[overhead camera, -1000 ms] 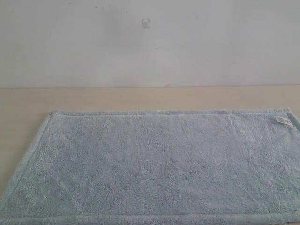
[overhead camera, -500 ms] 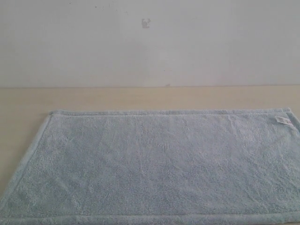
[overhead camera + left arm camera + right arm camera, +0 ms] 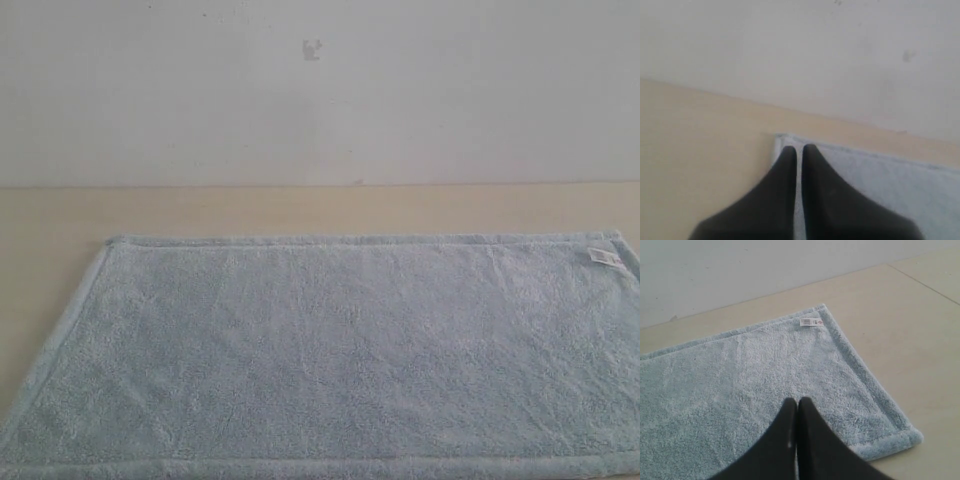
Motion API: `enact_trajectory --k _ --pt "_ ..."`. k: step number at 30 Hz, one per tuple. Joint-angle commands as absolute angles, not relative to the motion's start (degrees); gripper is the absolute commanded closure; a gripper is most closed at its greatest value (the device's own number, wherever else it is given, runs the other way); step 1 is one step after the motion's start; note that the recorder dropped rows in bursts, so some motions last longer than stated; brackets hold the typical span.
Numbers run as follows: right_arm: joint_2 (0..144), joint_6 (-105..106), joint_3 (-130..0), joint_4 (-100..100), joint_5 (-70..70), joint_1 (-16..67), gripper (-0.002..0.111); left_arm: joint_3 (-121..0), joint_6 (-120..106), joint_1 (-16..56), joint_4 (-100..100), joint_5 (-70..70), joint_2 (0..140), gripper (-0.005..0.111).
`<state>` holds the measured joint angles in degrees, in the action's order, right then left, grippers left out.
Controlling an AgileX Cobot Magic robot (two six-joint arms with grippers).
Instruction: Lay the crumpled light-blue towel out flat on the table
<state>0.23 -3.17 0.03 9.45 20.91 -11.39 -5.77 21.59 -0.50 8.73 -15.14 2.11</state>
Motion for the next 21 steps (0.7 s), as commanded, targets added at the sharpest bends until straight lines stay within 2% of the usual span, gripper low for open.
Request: enact_trajectory --k 1,16,21 --pt "0.0 -3.05 0.0 8.87 20.9 -11.86 0.108 -0.45 4.59 -7.1 0.82 -16.17 0.0 0.103" --pt "0.0 -3.05 0.0 8.87 21.25 -11.86 0.108 0.0 3.35 -7.93 1.45 -18.32 0.0 0.103" --pt "0.0 -3.05 0.0 9.22 21.25 -7.96 0.108 0.0 3.35 -7.93 1.45 -18.32 0.0 0.103"
